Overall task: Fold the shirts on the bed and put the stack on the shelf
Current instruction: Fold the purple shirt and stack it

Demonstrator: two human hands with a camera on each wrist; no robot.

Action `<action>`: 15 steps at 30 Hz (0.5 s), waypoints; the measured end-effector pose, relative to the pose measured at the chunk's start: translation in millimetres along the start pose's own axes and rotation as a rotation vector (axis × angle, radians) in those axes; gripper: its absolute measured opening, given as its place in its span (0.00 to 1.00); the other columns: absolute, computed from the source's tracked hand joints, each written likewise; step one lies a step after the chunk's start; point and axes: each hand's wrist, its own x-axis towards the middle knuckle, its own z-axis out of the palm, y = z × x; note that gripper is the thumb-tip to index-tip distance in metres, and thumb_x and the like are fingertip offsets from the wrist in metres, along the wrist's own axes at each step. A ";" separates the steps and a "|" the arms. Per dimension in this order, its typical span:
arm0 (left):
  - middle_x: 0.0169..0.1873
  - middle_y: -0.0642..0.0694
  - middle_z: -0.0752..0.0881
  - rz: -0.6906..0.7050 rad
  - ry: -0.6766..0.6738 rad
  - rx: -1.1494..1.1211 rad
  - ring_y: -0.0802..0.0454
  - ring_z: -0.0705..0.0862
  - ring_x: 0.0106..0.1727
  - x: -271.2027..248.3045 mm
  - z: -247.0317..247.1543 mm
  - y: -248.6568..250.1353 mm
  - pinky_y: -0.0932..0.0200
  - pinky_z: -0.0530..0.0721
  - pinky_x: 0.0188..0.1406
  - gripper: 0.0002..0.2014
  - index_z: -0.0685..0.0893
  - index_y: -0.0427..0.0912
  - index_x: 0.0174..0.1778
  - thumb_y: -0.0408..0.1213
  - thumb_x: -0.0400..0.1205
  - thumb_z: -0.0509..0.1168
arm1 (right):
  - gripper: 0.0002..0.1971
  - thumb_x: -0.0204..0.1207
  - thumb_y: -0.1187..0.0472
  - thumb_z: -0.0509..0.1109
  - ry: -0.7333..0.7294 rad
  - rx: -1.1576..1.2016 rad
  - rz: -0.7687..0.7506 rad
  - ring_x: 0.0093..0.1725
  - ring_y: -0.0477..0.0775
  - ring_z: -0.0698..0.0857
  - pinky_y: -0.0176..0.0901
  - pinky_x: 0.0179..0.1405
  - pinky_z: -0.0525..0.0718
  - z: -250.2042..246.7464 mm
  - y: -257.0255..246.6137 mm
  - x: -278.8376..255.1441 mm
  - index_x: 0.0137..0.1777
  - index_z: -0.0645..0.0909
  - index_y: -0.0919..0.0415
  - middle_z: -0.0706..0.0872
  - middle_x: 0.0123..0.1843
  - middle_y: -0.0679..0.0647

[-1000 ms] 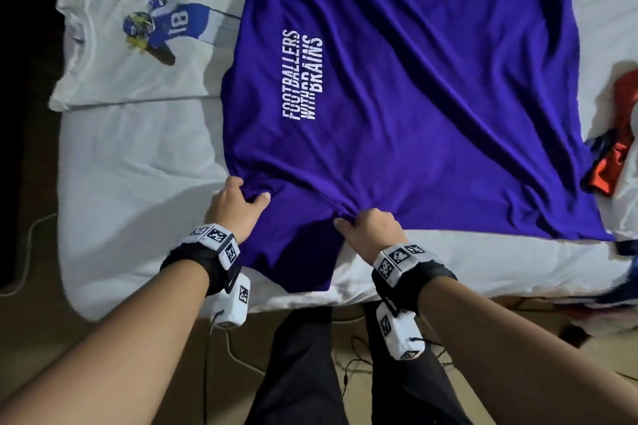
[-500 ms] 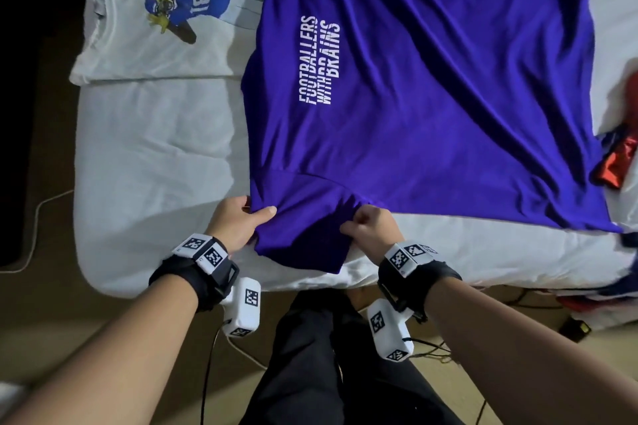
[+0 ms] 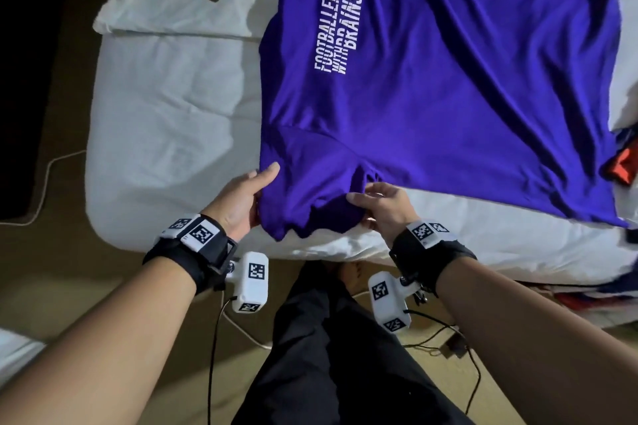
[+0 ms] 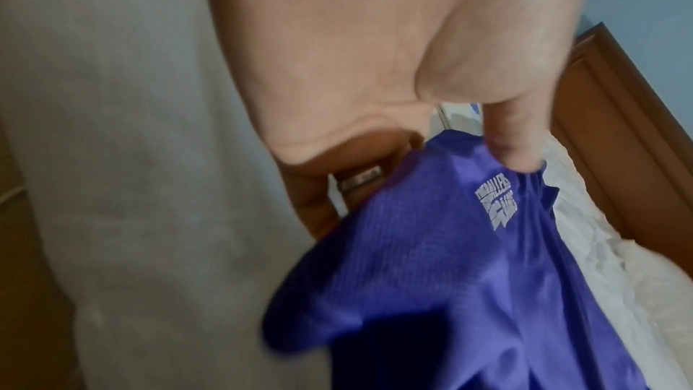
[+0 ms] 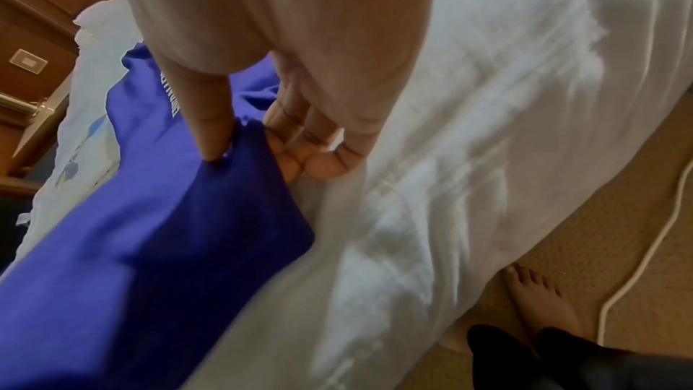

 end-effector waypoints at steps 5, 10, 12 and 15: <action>0.47 0.39 0.93 -0.011 0.015 0.444 0.51 0.91 0.43 -11.9 -12.7 -13.9 0.52 0.86 0.53 0.07 0.89 0.35 0.53 0.32 0.81 0.72 | 0.08 0.70 0.64 0.80 -0.030 -0.128 0.027 0.22 0.50 0.76 0.42 0.26 0.71 -2.0 7.9 -5.9 0.43 0.82 0.62 0.85 0.35 0.60; 0.53 0.38 0.91 0.035 0.090 0.184 0.45 0.88 0.48 -18.6 -33.4 -24.3 0.52 0.82 0.47 0.11 0.86 0.36 0.61 0.34 0.86 0.66 | 0.05 0.74 0.74 0.67 -0.056 -0.209 0.029 0.19 0.58 0.80 0.42 0.25 0.72 -1.3 12.0 -13.8 0.40 0.79 0.66 0.81 0.31 0.63; 0.46 0.43 0.92 0.016 0.116 0.383 0.49 0.88 0.43 -17.9 -41.0 -39.3 0.55 0.81 0.44 0.06 0.88 0.40 0.54 0.37 0.87 0.66 | 0.03 0.75 0.72 0.67 -0.076 -0.498 -0.032 0.21 0.59 0.84 0.41 0.22 0.76 -2.5 19.3 -11.5 0.42 0.80 0.67 0.86 0.30 0.62; 0.33 0.46 0.86 0.058 0.166 1.019 0.47 0.82 0.35 -11.9 -50.4 -58.5 0.55 0.75 0.39 0.11 0.85 0.39 0.39 0.40 0.85 0.70 | 0.03 0.74 0.67 0.68 -0.078 -0.979 -0.172 0.29 0.61 0.90 0.45 0.31 0.87 -4.1 23.9 -8.4 0.40 0.82 0.66 0.90 0.33 0.62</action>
